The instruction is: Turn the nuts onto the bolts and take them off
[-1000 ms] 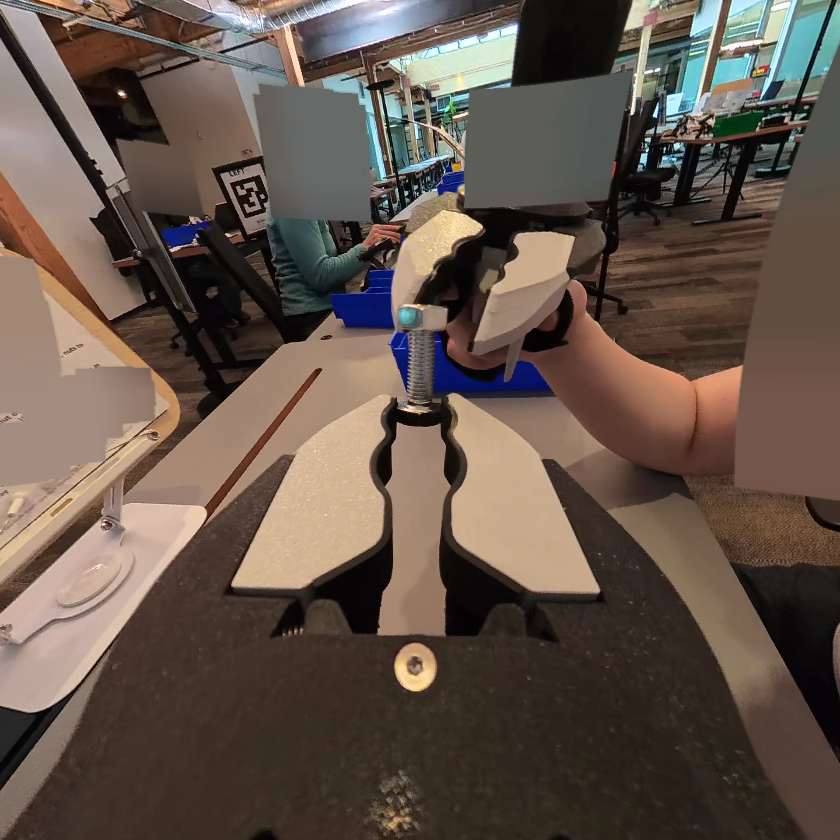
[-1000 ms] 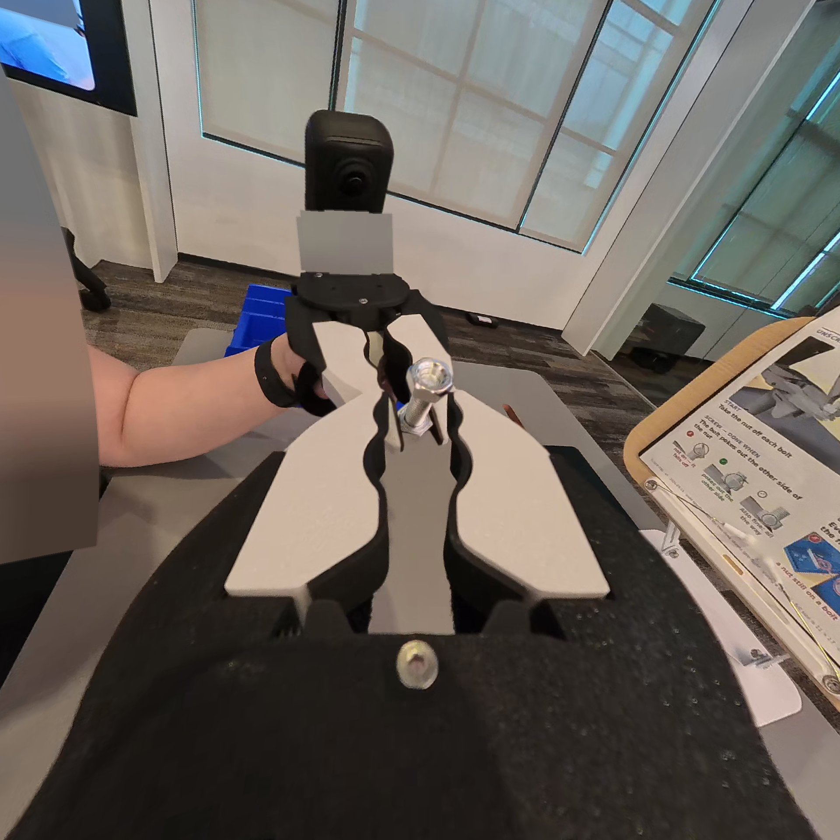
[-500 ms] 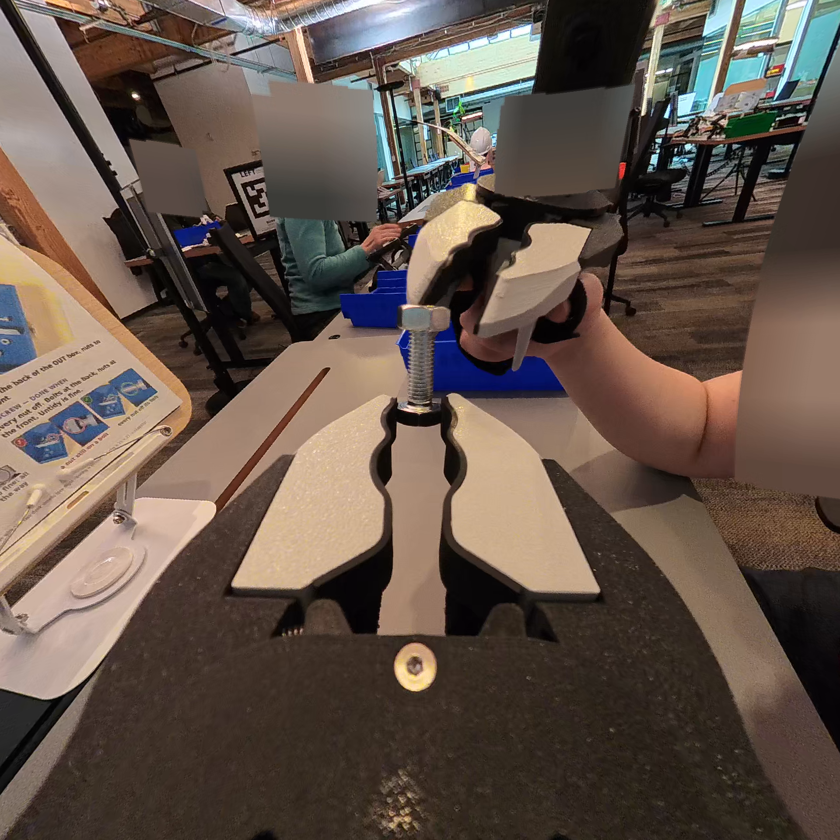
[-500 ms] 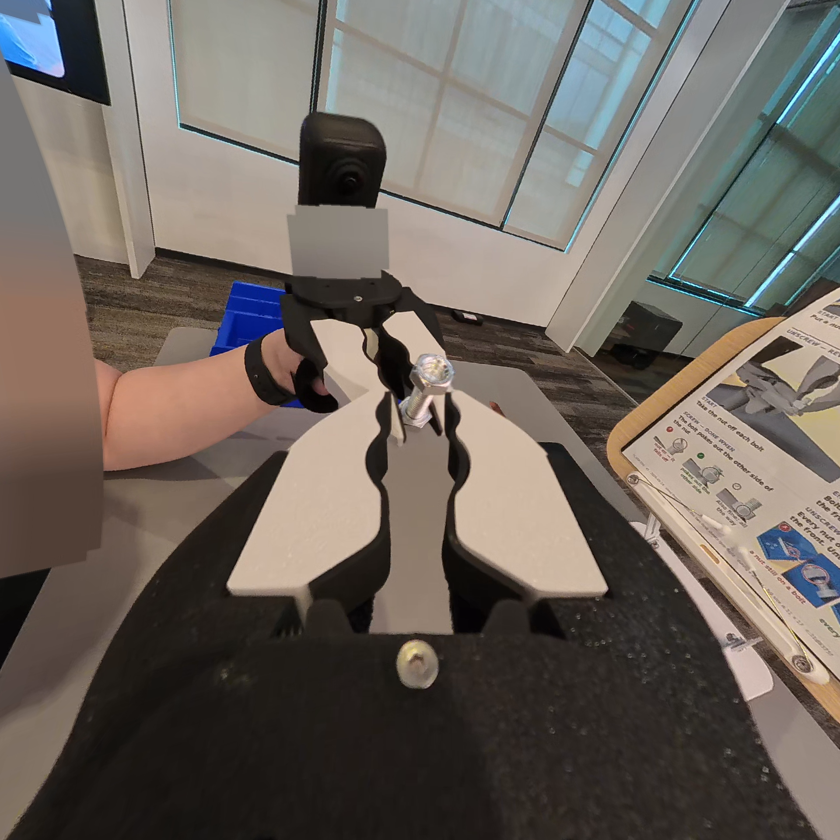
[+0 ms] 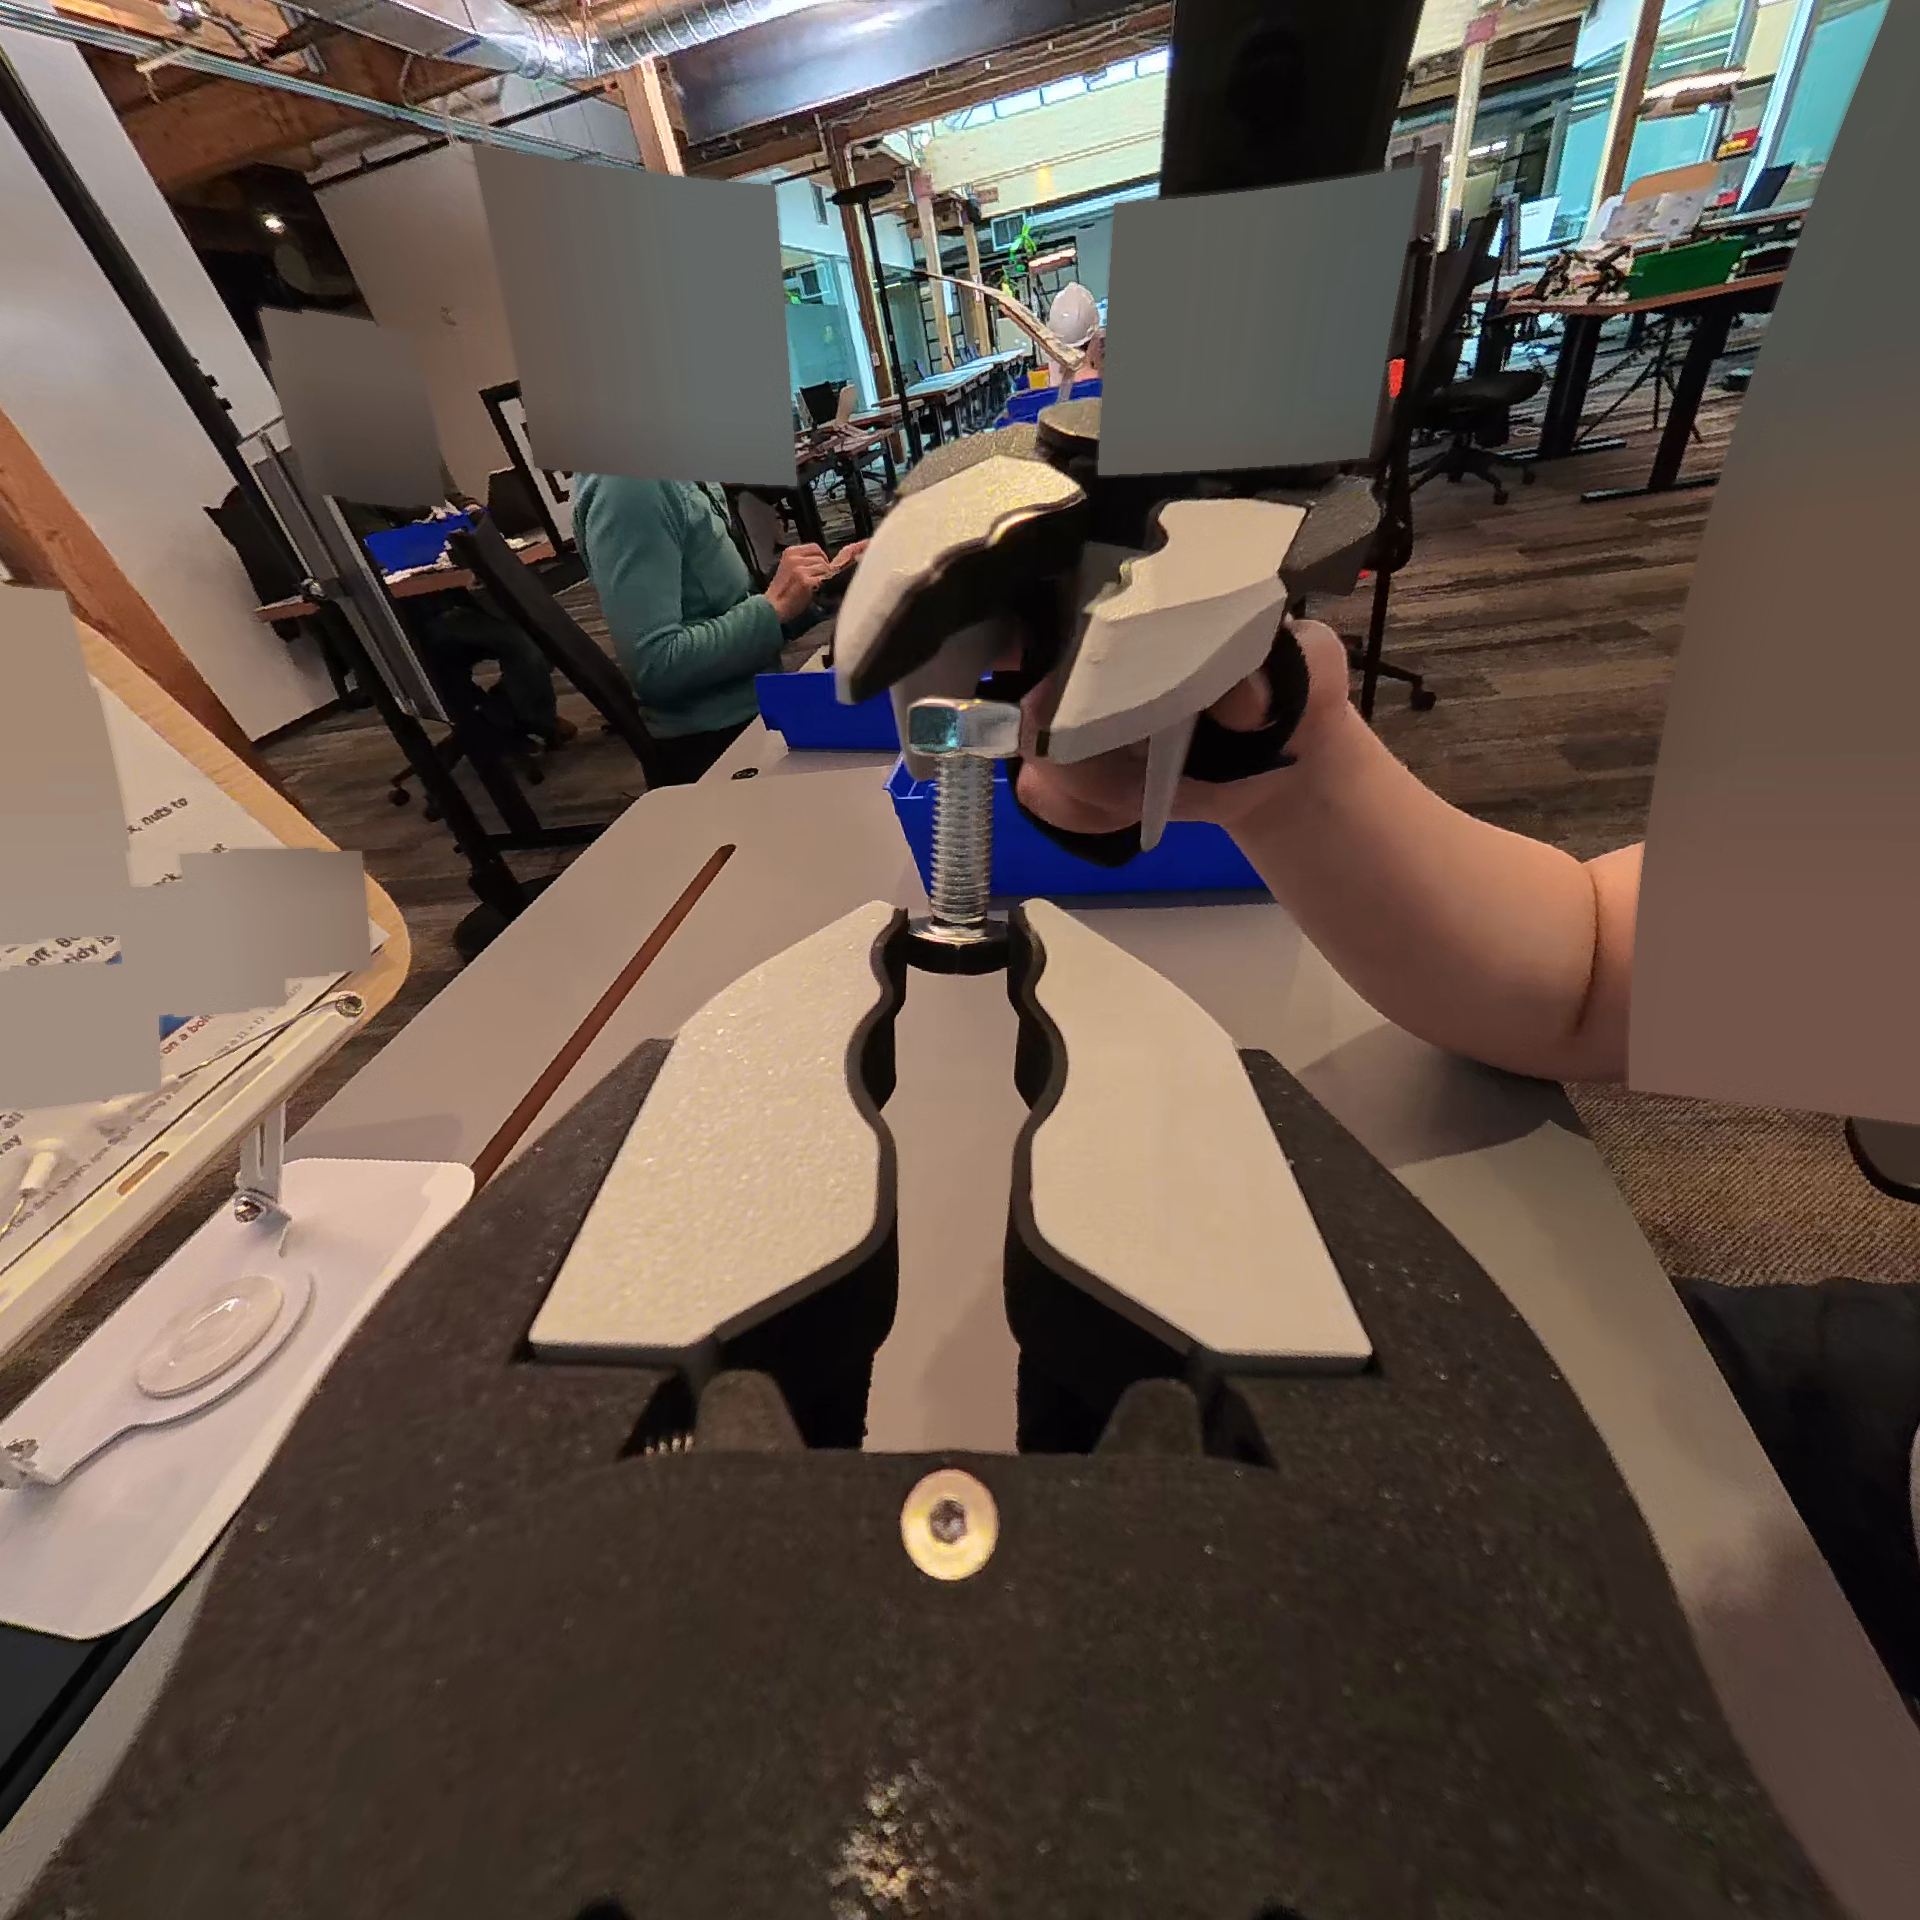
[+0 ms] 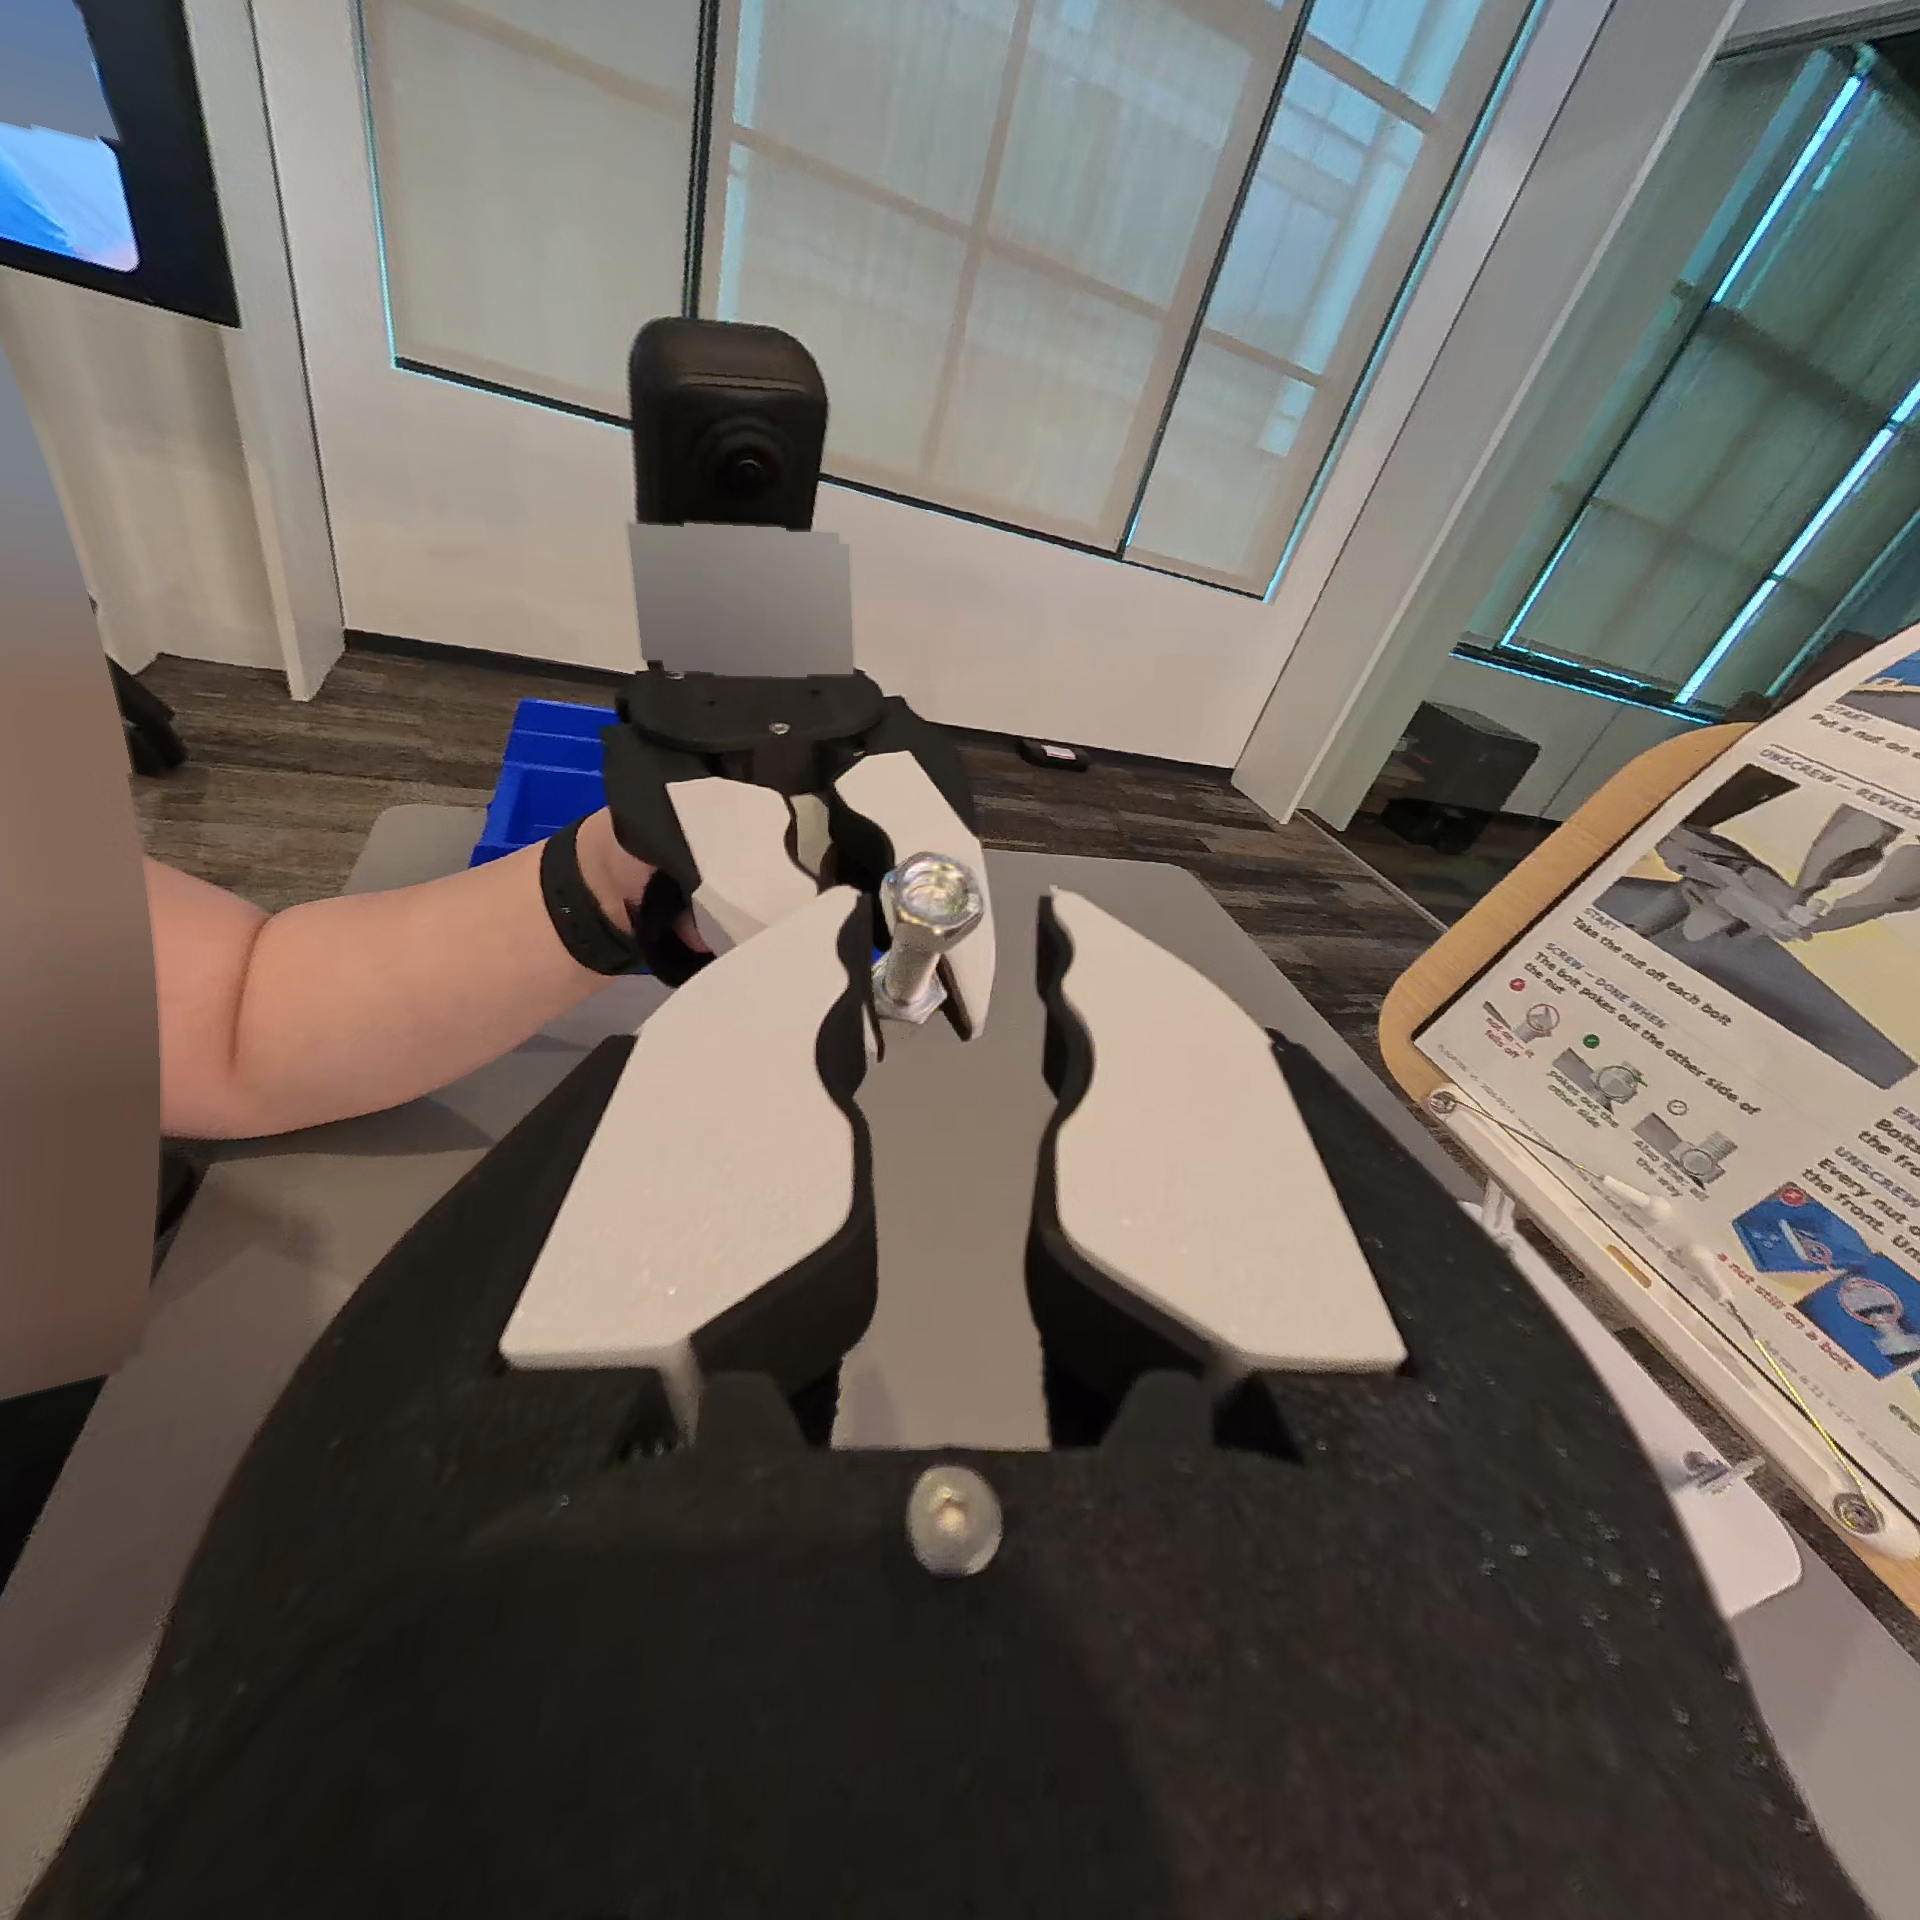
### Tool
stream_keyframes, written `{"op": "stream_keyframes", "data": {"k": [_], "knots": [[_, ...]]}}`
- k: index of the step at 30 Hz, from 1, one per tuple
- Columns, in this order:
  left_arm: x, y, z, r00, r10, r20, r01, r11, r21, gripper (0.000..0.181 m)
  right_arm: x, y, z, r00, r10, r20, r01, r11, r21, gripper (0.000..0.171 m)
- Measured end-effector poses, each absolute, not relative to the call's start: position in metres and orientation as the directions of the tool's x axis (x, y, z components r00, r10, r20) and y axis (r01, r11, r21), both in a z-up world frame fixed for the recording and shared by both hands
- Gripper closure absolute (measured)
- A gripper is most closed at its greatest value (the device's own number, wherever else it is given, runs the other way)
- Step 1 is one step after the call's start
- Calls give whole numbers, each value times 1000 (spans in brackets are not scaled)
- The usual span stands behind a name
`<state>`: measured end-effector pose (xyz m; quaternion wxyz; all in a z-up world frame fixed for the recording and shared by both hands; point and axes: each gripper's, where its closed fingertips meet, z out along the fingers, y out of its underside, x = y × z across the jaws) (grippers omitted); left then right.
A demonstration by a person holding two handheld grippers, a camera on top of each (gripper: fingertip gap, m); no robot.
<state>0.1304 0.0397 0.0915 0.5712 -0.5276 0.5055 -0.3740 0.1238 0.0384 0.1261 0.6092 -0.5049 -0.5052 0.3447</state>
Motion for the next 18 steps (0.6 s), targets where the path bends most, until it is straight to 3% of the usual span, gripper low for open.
{"op": "stream_keyframes", "data": {"k": [8, 12, 18], "knots": [[123, 44, 96, 226, -960, -165, -84, 150, -985, 163, 125, 27, 126, 200, 940, 277, 107, 260, -960, 149], [129, 36, 95, 196, -964, -178, -90, 164, -982, 163, 122, 31, 127, 213, 940, 266, 71, 256, -964, 137], [127, 41, 94, 216, -961, -173, -93, 156, -983, 163, 122, 26, 124, 194, 940, 279, 108, 262, -959, 139]]}}
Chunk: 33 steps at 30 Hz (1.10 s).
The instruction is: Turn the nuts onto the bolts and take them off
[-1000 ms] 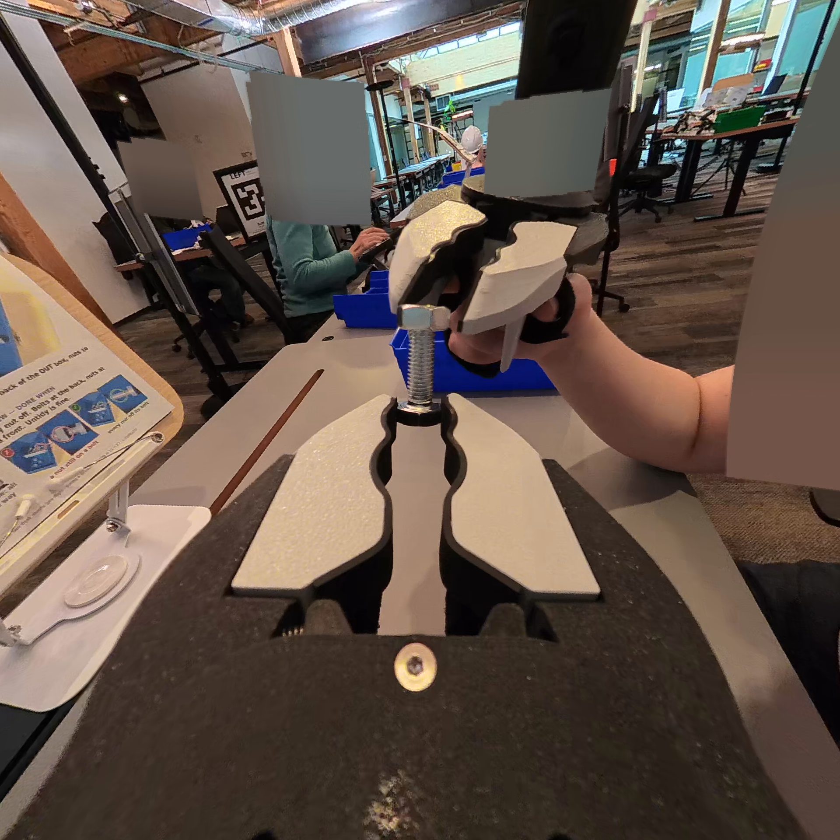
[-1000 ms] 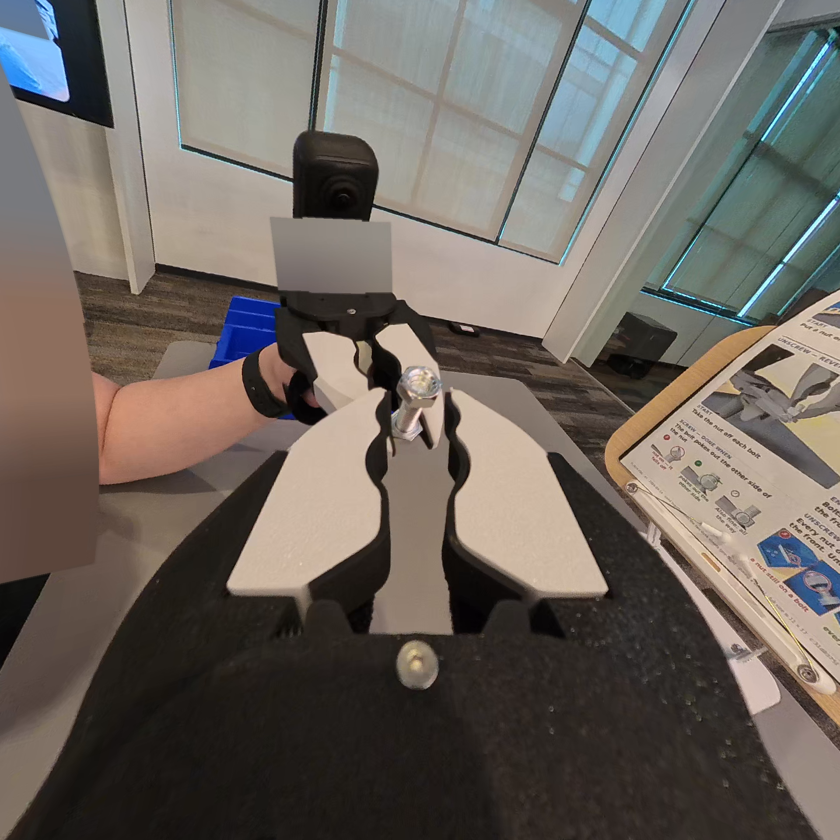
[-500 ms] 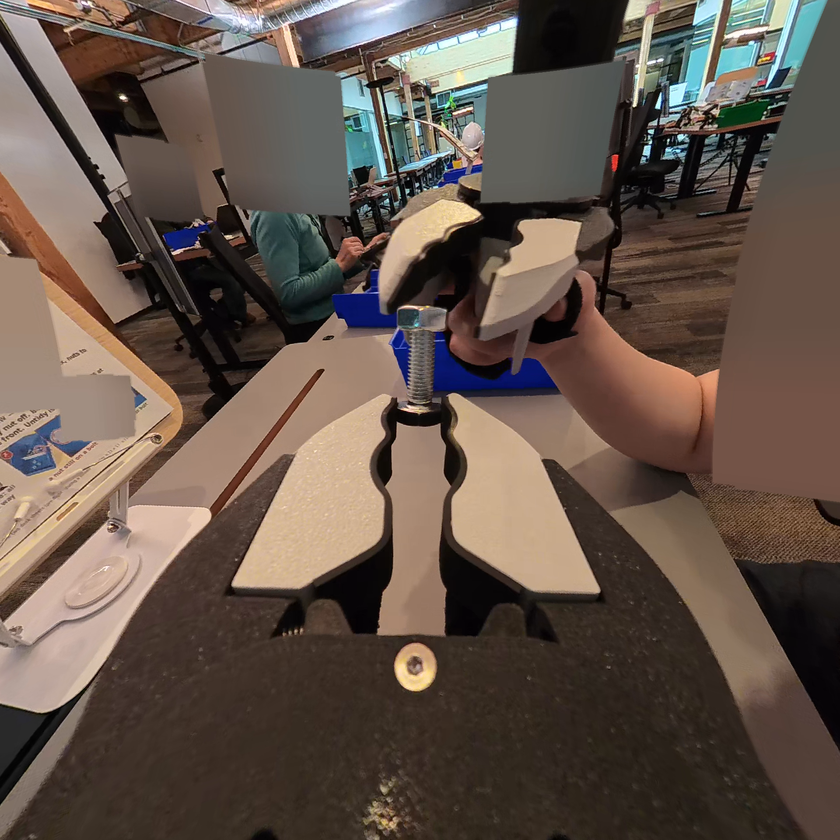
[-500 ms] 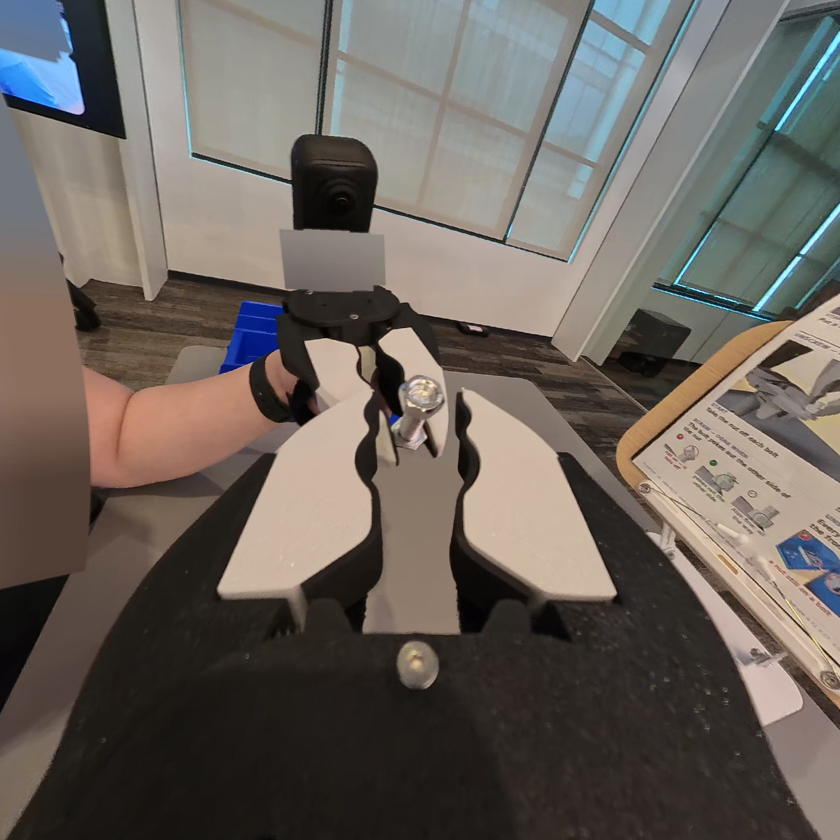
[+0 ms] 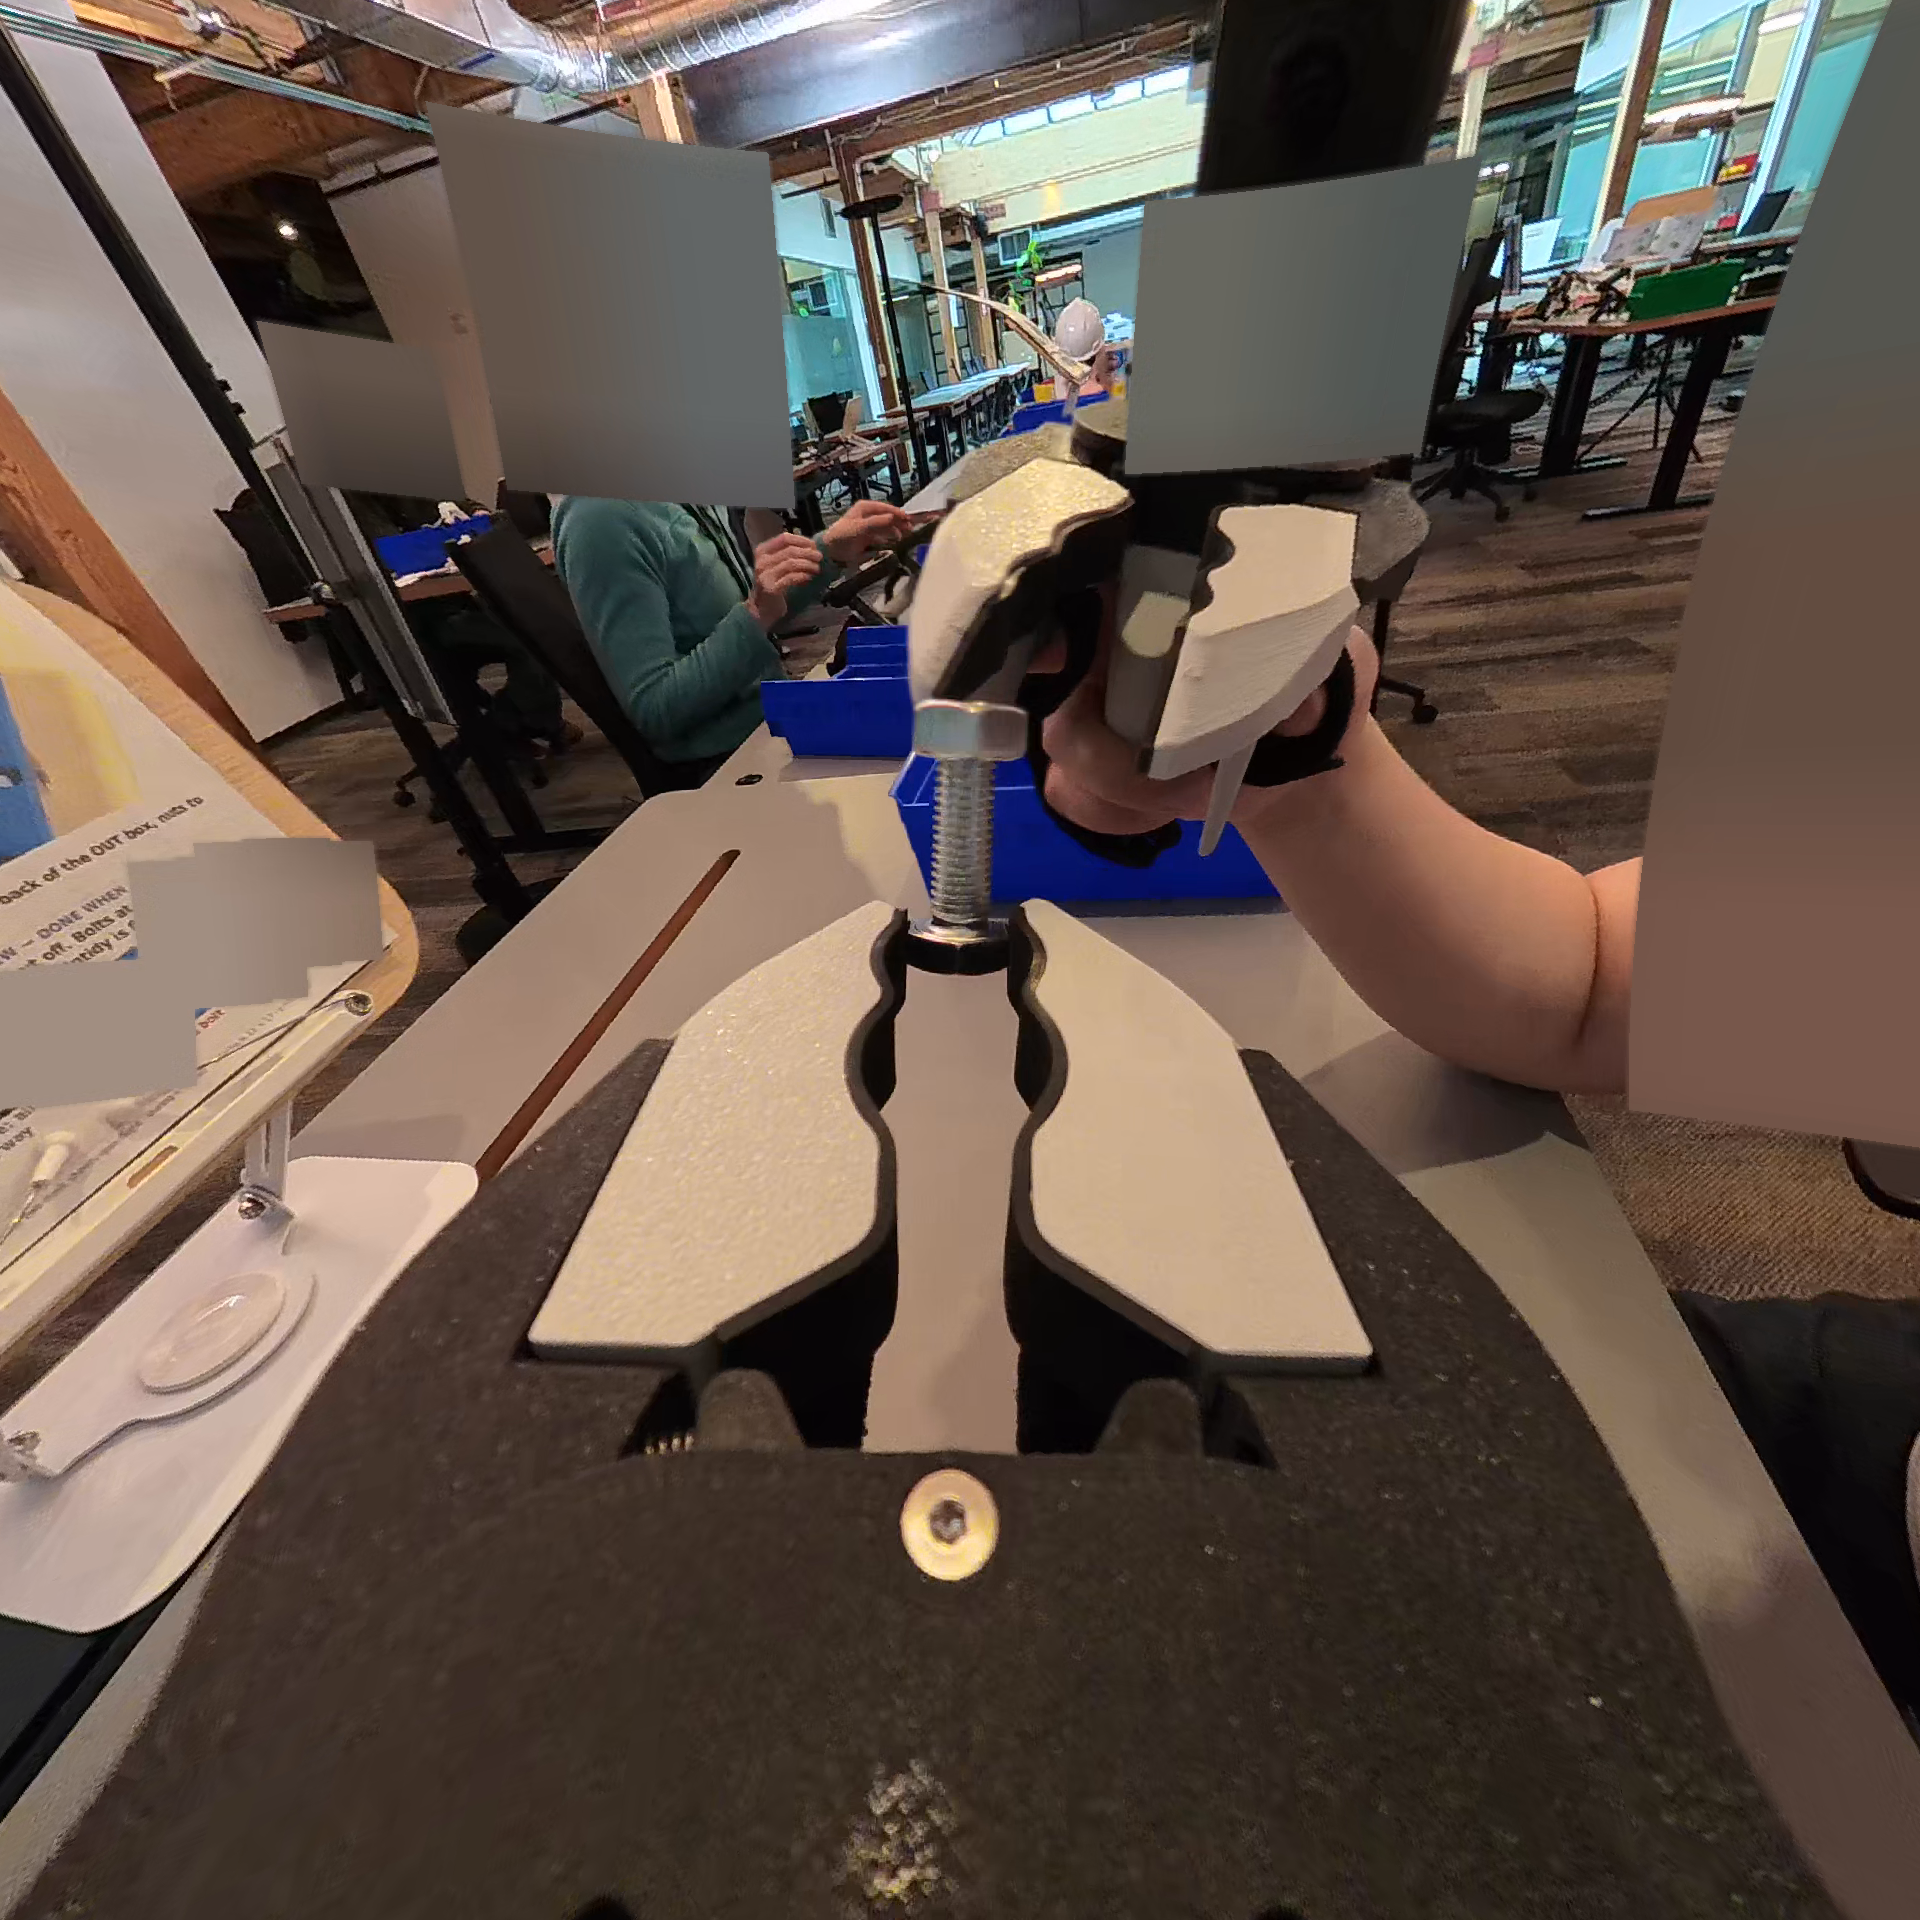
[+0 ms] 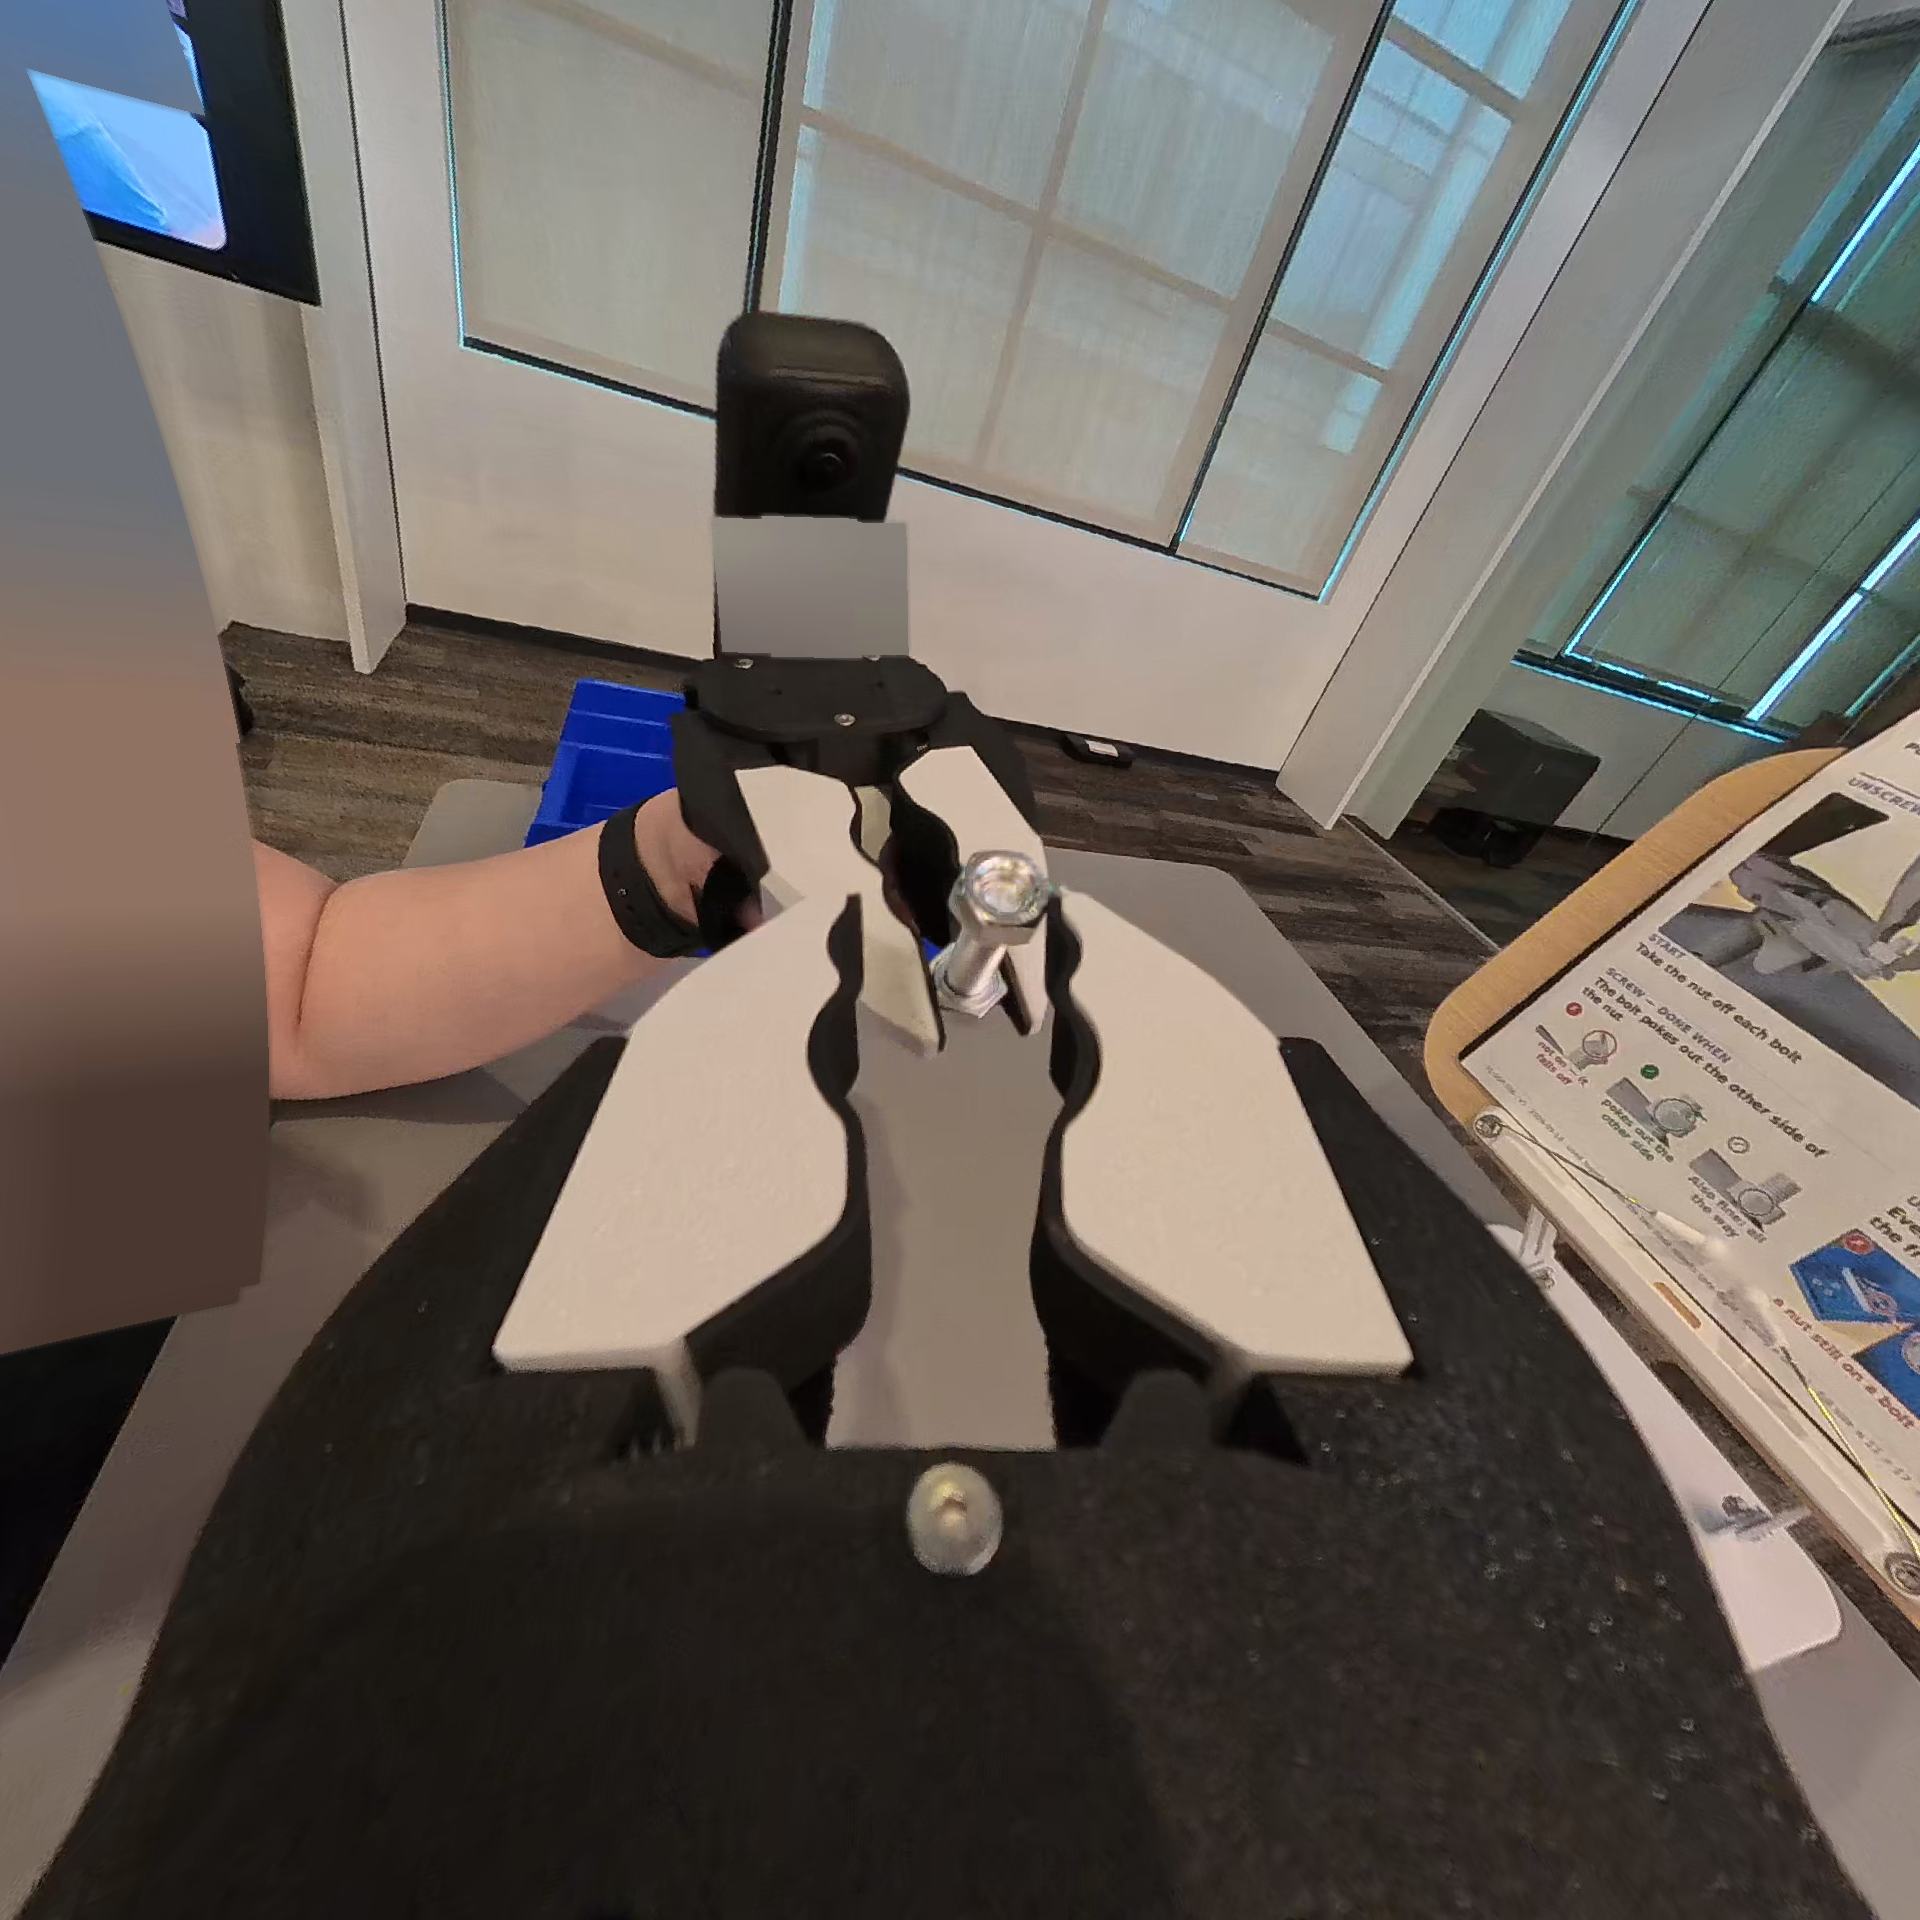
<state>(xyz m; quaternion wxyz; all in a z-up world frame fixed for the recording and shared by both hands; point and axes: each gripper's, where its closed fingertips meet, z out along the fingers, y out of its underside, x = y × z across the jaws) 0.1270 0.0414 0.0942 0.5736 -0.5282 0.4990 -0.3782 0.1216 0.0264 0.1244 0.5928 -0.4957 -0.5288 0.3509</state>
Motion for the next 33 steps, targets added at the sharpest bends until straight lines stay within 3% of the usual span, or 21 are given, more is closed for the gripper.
{"op": "stream_keyframes", "data": {"k": [4, 9, 14, 18, 27, 33], "knots": [[125, 41, 96, 215, -961, -171, -85, 156, -984, 163, 124, 26, 129, 191, 948, 255, 75, 245, -967, 145], [129, 40, 94, 222, -955, -195, -105, 175, -979, 163, 119, 28, 123, 192, 947, 258, 101, 242, -965, 137], [123, 43, 96, 225, -960, -168, -87, 152, -984, 163, 123, 25, 126, 184, 952, 243, 92, 229, -969, 147], [130, 38, 92, 202, -963, -179, -105, 160, -982, 163, 121, 34, 126, 228, 938, 261, 85, 248, -965, 136], [125, 40, 97, 214, -963, -163, -82, 148, -986, 163, 125, 27, 123, 189, 949, 253, 126, 232, -964, 144], [131, 36, 94, 215, -956, -201, -114, 180, -977, 163, 120, 22, 128, 166, 954, 248, 78, 238, -968, 135]]}}
